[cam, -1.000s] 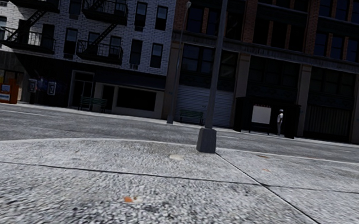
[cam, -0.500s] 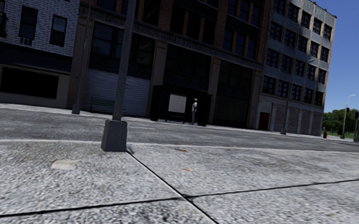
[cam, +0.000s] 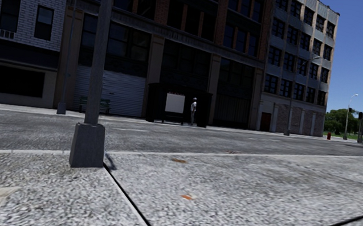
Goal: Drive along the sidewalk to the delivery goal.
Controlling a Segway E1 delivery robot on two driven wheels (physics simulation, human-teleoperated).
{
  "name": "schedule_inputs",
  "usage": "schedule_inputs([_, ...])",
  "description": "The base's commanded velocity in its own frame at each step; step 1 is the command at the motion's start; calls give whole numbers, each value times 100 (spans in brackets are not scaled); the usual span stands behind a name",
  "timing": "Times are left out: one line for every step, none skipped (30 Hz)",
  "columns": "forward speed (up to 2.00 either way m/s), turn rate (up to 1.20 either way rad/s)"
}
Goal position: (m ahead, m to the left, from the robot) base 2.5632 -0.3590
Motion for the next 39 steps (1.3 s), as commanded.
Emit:
schedule_inputs([170,-120])
schedule_inputs([170,-120])
schedule_inputs([170,-120])
schedule_inputs([170,-120])
schedule_inputs([170,-120])
schedule_inputs([170,-120])
schedule_inputs([170,-107])
schedule_inputs([170,-99])
schedule_inputs([170,-88])
schedule_inputs([170,-38])
schedule_inputs([170,-30])
schedule_inputs([170,-28])
schedule_inputs([170,-29])
schedule_inputs([170,-38])
schedule_inputs([170,-87])
schedule_inputs([170,-120])
schedule_inputs([170,-120])
schedule_inputs([170,-120])
schedule_inputs([170,-120])
schedule_inputs([170,-120])
schedule_inputs([169,-120])
schedule_inputs([169,-120])
schedule_inputs([169,-120])
schedule_inputs([169,-120])
schedule_inputs([169,-120])
schedule_inputs([169,-120])
schedule_inputs([169,-120])
schedule_inputs([169,-120])
schedule_inputs([169,-120])
schedule_inputs([169,-120])
schedule_inputs([169,-120])
schedule_inputs([169,-110])
schedule_inputs([169,0])
schedule_inputs([169,0])
schedule_inputs([169,0])
schedule_inputs([169,0])
schedule_inputs([169,0])
schedule_inputs([169,0])
schedule_inputs([169,0])
